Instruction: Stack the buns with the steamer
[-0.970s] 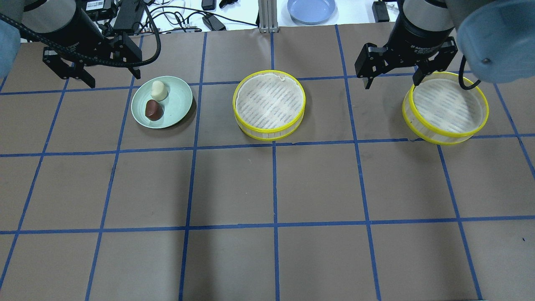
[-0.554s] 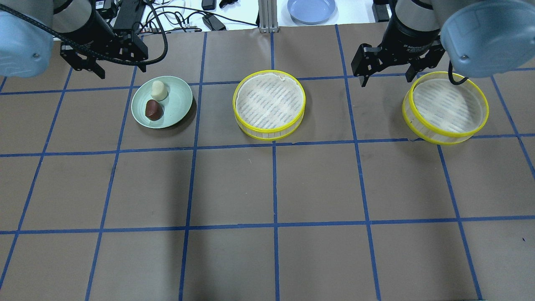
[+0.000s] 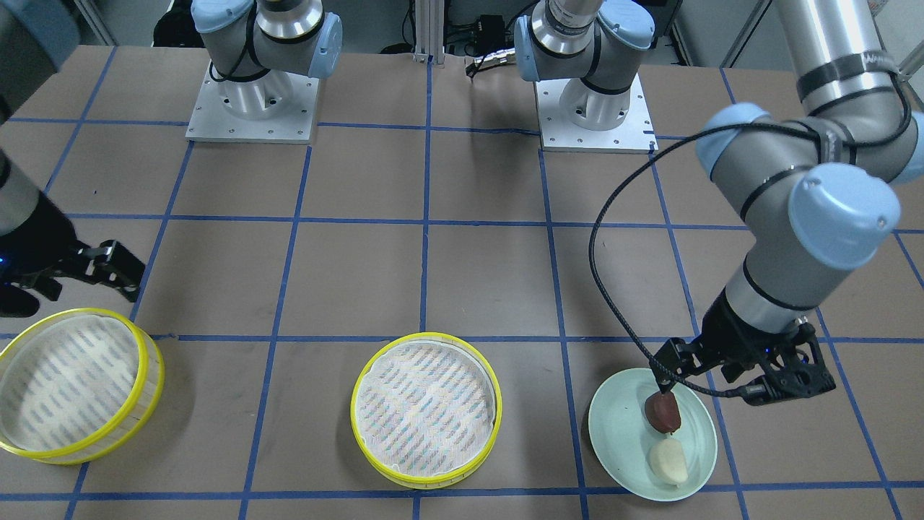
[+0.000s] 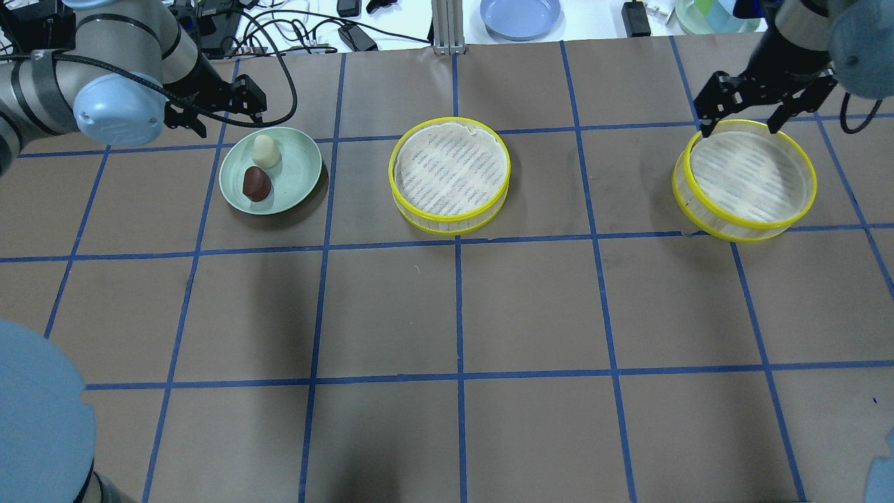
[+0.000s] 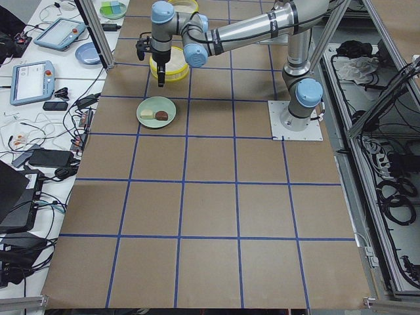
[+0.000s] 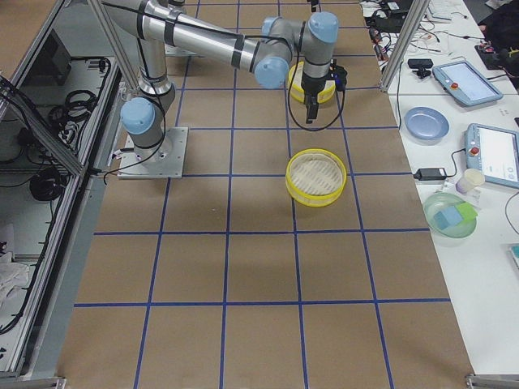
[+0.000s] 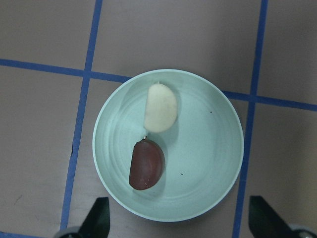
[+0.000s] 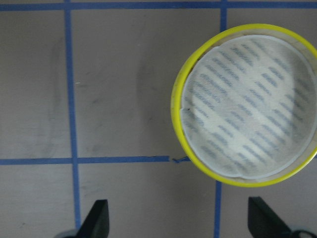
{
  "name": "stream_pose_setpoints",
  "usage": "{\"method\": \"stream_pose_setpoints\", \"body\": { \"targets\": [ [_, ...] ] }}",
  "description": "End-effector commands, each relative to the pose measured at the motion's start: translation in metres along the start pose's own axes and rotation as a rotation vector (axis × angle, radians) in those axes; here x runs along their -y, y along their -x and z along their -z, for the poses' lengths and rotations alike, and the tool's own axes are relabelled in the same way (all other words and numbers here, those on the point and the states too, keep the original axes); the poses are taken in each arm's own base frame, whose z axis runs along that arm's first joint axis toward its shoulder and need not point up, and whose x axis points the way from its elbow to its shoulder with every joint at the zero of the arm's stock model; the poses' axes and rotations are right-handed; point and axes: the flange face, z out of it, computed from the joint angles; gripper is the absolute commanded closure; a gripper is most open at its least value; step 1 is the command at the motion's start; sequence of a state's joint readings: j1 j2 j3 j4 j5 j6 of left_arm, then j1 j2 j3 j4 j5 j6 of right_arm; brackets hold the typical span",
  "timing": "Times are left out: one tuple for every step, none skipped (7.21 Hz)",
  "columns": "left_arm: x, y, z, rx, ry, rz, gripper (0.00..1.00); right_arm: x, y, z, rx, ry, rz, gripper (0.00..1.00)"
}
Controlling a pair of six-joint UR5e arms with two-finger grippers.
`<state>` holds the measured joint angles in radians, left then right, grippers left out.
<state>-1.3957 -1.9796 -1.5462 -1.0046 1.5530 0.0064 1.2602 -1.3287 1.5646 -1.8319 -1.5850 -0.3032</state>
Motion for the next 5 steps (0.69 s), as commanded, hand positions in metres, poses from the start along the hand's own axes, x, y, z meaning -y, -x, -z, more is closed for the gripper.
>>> {"method": "stream_pose_setpoints", "body": {
  "targets": [
    [0.015, 0.009, -0.064, -0.006, -0.011, 0.009, 0.01, 0.016, -0.107, -0.066, 0.002, 0.012, -0.014, 0.0],
    [0.017, 0.008, -0.093, -0.008, -0.009, 0.007, 0.02, 0.018, -0.139, -0.092, 0.002, 0.016, -0.011, 0.0],
    [0.017, 0.009, -0.116, -0.009, 0.011, 0.009, 0.05, 0.027, -0.154, -0.119, -0.012, -0.001, 0.022, 0.0],
    [0.018, 0.01, -0.129, -0.009, 0.007, 0.011, 0.06, 0.032, -0.167, -0.144, -0.021, -0.003, 0.015, 0.0],
    [0.018, 0.007, -0.143, -0.035, 0.013, 0.01, 0.22, 0.031, -0.173, -0.151, -0.016, -0.003, 0.024, 0.06]
  ]
}}
